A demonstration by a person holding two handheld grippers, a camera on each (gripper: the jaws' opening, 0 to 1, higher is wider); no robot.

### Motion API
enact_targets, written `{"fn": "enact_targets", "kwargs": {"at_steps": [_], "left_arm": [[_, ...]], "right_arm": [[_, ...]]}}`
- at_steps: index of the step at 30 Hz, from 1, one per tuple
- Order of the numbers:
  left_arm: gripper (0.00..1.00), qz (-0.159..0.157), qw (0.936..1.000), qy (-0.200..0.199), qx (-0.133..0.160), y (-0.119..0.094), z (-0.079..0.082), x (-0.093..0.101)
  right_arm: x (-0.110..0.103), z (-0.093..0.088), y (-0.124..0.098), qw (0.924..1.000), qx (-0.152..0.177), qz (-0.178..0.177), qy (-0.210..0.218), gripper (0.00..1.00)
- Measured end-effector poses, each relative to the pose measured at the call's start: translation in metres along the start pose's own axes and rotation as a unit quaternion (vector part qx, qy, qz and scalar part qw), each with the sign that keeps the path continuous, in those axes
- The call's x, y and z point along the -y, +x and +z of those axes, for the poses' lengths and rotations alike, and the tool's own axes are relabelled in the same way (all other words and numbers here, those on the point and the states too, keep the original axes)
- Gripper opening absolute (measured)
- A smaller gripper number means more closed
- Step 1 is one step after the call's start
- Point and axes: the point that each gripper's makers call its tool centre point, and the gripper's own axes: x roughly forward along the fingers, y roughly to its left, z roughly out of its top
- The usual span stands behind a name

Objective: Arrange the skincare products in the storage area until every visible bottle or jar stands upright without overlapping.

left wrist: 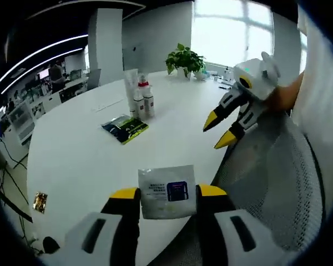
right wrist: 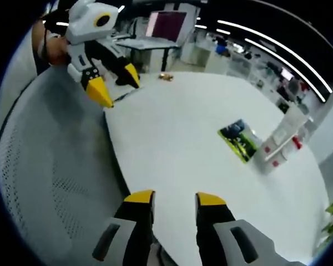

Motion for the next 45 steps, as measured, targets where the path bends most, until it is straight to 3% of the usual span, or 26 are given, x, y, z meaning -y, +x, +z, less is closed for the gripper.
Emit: {"fn": "enact_targets", "kwargs": {"at_steps": [3, 5, 6, 8, 10, 13, 14, 15, 17, 18, 20, 24, 26, 29, 31, 32, 35, 41, 42, 43, 45], "left_arm": [[0.35, 0.005, 0.9998, -0.015, -0.01, -0.001, -0.006, -0.005], [0.35, 0.011, 0.9997, -0.022, 0.0, -0.003, -0.003, -0.009], [0.35, 0.013, 0.9995, -0.027, 0.001, -0.003, -0.003, -0.009], [0.35, 0.017, 0.9996, -0.02, 0.0, -0.003, -0.003, -0.009], [0.35, 0.017, 0.9998, -0.012, -0.001, -0.003, -0.003, -0.007], [0.35, 0.015, 0.9999, -0.004, -0.001, -0.003, -0.003, -0.005], [0.35, 0.016, 0.9999, -0.001, -0.002, -0.003, -0.003, -0.005], [0.35, 0.016, 0.9999, 0.002, -0.002, -0.003, -0.003, -0.005], [0.35, 0.015, 0.9999, 0.007, -0.004, -0.003, -0.003, -0.004], [0.35, 0.015, 0.9998, 0.009, -0.004, -0.003, -0.003, -0.004], [0.35, 0.014, 0.9998, 0.013, -0.003, -0.003, -0.003, -0.004], [0.35, 0.008, 0.9996, 0.027, 0.002, -0.003, 0.0, 0.001], [0.35, 0.005, 0.9992, 0.039, -0.003, -0.002, -0.002, 0.005], [0.35, 0.002, 0.998, 0.064, -0.004, -0.002, -0.001, 0.009], [0.35, 0.002, 0.9967, 0.081, 0.0, -0.002, 0.001, 0.012], [0.35, 0.0, 0.9964, 0.085, 0.0, -0.002, 0.001, 0.014], [0.35, -0.002, 0.9954, 0.096, -0.001, -0.001, 0.001, 0.015], [0.35, -0.008, 0.9941, 0.108, 0.012, -0.004, 0.006, 0.02], [0.35, -0.009, 0.9937, 0.111, 0.011, -0.003, 0.006, 0.021], [0.35, -0.01, 0.9934, 0.114, 0.012, -0.003, 0.006, 0.021], [0.35, -0.009, 0.9933, 0.115, 0.01, -0.003, 0.006, 0.02]], "right_arm": [[-0.009, -0.001, 0.003, 0.9984, -0.009, 0.035, 0.044, 0.33], [-0.008, 0.007, 0.004, 0.9972, 0.0, 0.041, 0.062, 0.33], [-0.014, 0.015, 0.006, 0.9927, 0.015, 0.059, 0.104, 0.34], [-0.016, 0.029, 0.008, 0.9866, 0.042, 0.072, 0.14, 0.39], [-0.019, 0.042, 0.011, 0.9756, 0.061, 0.087, 0.192, 0.43], [-0.028, 0.061, 0.009, 0.9528, 0.091, 0.131, 0.258, 0.4], [-0.023, 0.07, 0.007, 0.9381, 0.118, 0.131, 0.298, 0.39], [-0.022, 0.076, 0.006, 0.9285, 0.136, 0.135, 0.318, 0.37], [-0.027, 0.085, 0.004, 0.898, 0.153, 0.17, 0.376, 0.35], [-0.029, 0.086, 0.005, 0.8909, 0.15, 0.177, 0.39, 0.34], [-0.036, 0.09, 0.009, 0.8924, 0.149, 0.189, 0.382, 0.32], [-0.055, 0.104, 0.015, 0.8868, 0.141, 0.228, 0.377, 0.32], [-0.059, 0.114, 0.016, 0.8817, 0.147, 0.237, 0.381, 0.3], [-0.06, 0.119, 0.019, 0.8828, 0.144, 0.236, 0.38, 0.22], [-0.063, 0.12, 0.022, 0.8807, 0.135, 0.244, 0.383, 0.2], [-0.066, 0.12, 0.024, 0.8751, 0.127, 0.253, 0.392, 0.19], [-0.078, 0.111, 0.027, 0.8793, 0.09, 0.272, 0.38, 0.19], [-0.084, 0.107, 0.031, 0.8829, 0.08, 0.277, 0.37, 0.06], [-0.084, 0.107, 0.03, 0.8826, 0.081, 0.28, 0.369, 0.04], [-0.085, 0.108, 0.03, 0.8769, 0.082, 0.286, 0.377, 0.02], [-0.086, 0.109, 0.029, 0.8776, 0.083, 0.287, 0.375, 0.0]]}}
